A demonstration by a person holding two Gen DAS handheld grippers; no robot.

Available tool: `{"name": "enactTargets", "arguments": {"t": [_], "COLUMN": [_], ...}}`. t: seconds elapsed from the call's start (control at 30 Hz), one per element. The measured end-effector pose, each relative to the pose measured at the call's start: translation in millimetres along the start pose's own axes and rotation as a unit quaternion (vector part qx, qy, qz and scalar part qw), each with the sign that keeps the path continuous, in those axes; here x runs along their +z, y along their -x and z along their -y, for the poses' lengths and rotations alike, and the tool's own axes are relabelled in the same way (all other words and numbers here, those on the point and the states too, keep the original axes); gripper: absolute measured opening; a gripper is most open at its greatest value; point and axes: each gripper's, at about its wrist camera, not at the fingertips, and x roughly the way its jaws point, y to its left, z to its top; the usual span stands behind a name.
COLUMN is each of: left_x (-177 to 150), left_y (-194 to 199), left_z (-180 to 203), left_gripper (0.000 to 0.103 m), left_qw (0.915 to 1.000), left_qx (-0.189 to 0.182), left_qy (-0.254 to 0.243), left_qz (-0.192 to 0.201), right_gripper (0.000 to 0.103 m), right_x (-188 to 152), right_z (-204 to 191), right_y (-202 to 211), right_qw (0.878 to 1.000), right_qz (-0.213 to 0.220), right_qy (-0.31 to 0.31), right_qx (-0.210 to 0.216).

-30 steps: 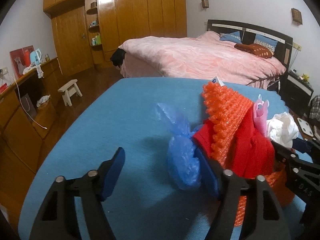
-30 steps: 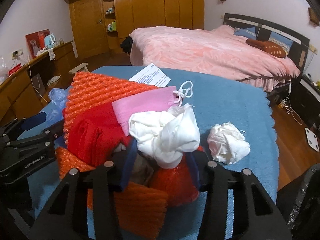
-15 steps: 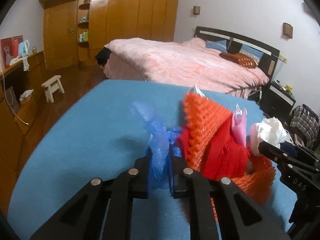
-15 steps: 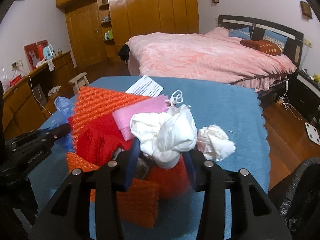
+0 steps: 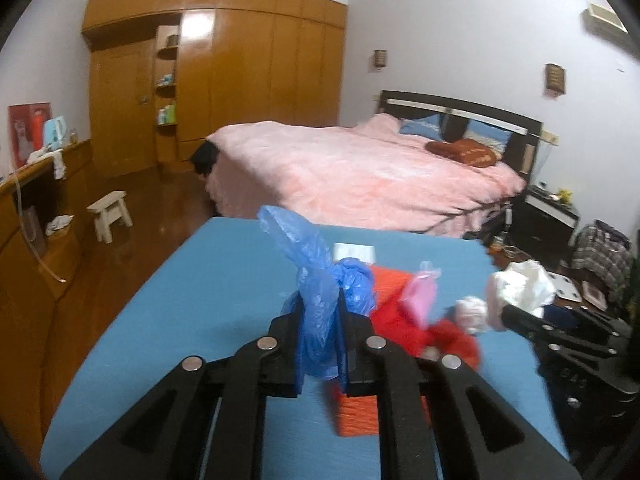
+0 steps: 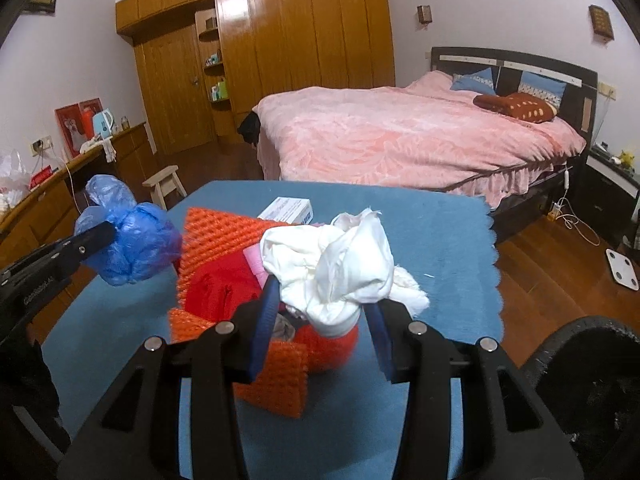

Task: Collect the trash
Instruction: 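Carry both items over the bin and open both grippers to drop them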

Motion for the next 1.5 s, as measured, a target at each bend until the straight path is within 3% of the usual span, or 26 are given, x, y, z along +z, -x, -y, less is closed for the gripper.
{"name": "enactTargets", "arguments": {"t": [0.37,0.53,0.97,1.23,1.3,1.37,1.5], "left_x": [1,-2,-21,-32,-34,-36,-37], "left_y": [18,18,19,10,8,7,6], "left_z": [73,107,214,256,265,268,267], "left_gripper": [0.012,0.012,0.012,0.012,0.017,0.038,0.050], "left_qw": [0.9960,0.9917,0.9681,0.9554,0.9506,0.9480,0.9493], "left_qx": [-0.081,-0.116,-0.225,-0.263,-0.276,-0.283,-0.278], "left_qy": [-0.037,-0.054,-0.104,-0.121,-0.126,-0.128,-0.129], "left_qz": [0.001,-0.009,-0.036,-0.058,-0.065,-0.069,-0.071], "right_gripper": [0.042,0.042,0.044,0.046,0.054,0.066,0.088], "right_x": [-11,-25,-67,-89,-93,-97,-101], "right_z": [46,73,156,192,198,203,212], "right_y": [52,78,137,160,164,168,175], "right_qw": [0.999,0.996,0.979,0.967,0.964,0.961,0.954], "right_qz": [0.012,0.013,0.005,0.001,0.000,0.002,0.011], "right_qy": [-0.033,-0.041,-0.089,-0.113,-0.117,-0.125,-0.143], "right_qx": [-0.033,-0.076,-0.183,-0.228,-0.239,-0.248,-0.263]}}
